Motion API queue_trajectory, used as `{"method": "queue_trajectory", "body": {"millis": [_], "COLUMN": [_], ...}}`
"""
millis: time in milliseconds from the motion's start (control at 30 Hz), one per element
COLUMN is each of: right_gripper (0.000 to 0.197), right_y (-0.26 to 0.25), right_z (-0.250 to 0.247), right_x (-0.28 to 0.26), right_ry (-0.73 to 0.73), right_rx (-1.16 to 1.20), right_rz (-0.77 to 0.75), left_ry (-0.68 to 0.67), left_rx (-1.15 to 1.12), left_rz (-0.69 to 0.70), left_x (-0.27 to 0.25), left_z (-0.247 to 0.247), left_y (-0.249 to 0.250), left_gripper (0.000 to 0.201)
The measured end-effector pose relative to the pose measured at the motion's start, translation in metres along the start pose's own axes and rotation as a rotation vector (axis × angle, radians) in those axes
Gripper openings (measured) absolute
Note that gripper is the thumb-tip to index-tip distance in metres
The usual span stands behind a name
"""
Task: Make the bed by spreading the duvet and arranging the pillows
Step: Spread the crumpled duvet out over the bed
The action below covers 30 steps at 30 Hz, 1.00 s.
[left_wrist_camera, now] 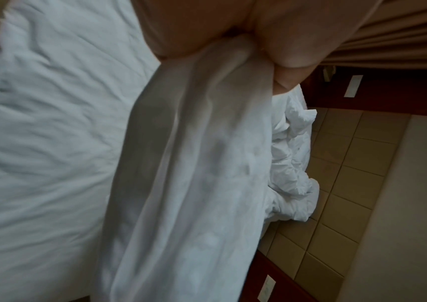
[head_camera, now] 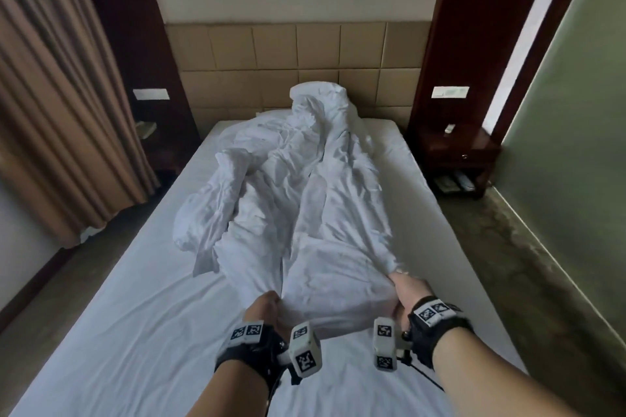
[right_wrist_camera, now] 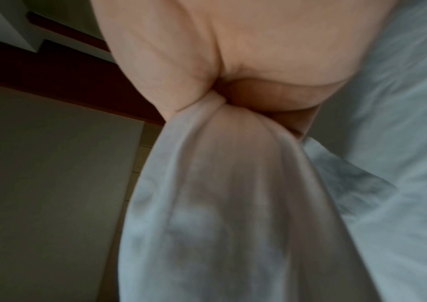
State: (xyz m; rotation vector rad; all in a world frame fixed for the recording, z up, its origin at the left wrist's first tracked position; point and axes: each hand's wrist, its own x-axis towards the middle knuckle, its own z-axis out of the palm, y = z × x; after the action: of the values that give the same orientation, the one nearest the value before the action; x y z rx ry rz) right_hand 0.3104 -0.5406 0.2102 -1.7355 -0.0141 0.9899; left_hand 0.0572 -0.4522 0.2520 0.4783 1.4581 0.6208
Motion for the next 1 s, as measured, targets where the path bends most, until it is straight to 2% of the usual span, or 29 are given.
{"method": "queue_trajectory", "body": {"millis": [33,100,133,200,300,367,433,500,600,633,700,767,867,900,967,1000], "right_gripper": [0.034,0.029,0.028,0.034,0.037,0.034,0.032,0.026,0.007,0.002,0.012,0.028,0.044,0.049,0.042,0.037], "right_y": [0.011,0.03,0.047,0.068,0.083,0.076,0.063,0.051,0.032,0.03,0.029,0.027,0.018,0.014,0.005,0.002], "right_z": [-0.008,-0.024,-0.036,-0.057,-0.079,-0.082,-0.085,-0.086,-0.087,-0.089,-0.096,-0.107,-0.12,-0.126,-0.136,-0.139], "right_x": [-0.004,-0.02,-0.015,-0.019,-0.007,-0.01,-0.016,-0.029,-0.048,-0.047,-0.038,-0.024,0.003,0.016,0.041,0.056], "right_ry": [0.011,0.028,0.024,0.033,0.048,0.043,0.029,-0.027,-0.117,-0.162,-0.277,-0.429,-0.611,-0.668,-0.721,-0.674], "right_rx": [0.018,0.011,-0.001,-0.054,-0.085,-0.085,-0.086,-0.036,-0.01,-0.013,-0.067,-0.16,-0.191,-0.174,-0.159,-0.16], "right_rz": [0.009,0.021,0.026,0.036,0.009,-0.014,-0.034,-0.008,0.011,0.018,0.049,0.072,0.118,0.134,0.171,0.192], "left_ry": [0.008,0.038,0.021,0.016,-0.067,-0.203,-0.325,-0.428,-0.477,-0.534,-0.634,-0.709,-0.552,-0.458,-0.305,-0.245], "left_rx": [-0.006,0.03,0.018,-0.027,0.016,-0.038,-0.153,-0.211,-0.043,-0.012,-0.013,-0.014,-0.065,-0.093,-0.151,-0.181], "left_rz": [-0.005,-0.027,-0.072,-0.137,-0.08,-0.092,-0.116,-0.061,-0.119,-0.153,-0.22,-0.234,-0.192,-0.186,-0.164,-0.135], "left_x": [0.007,0.061,0.088,0.094,-0.02,-0.052,-0.058,-0.06,-0.064,-0.068,-0.075,-0.074,-0.067,-0.05,-0.023,-0.019], "left_z": [-0.005,-0.019,-0.025,-0.027,-0.022,-0.015,-0.003,0.008,0.039,0.052,0.079,0.108,0.145,0.157,0.172,0.178], "left_y": [-0.016,-0.062,-0.085,-0.108,-0.082,-0.078,-0.085,-0.092,-0.111,-0.116,-0.126,-0.137,-0.141,-0.146,-0.149,-0.145], "left_gripper": [0.012,0.051,0.058,0.038,0.023,0.016,0.03,0.048,0.07,0.076,0.084,0.079,0.057,0.061,0.064,0.056]}}
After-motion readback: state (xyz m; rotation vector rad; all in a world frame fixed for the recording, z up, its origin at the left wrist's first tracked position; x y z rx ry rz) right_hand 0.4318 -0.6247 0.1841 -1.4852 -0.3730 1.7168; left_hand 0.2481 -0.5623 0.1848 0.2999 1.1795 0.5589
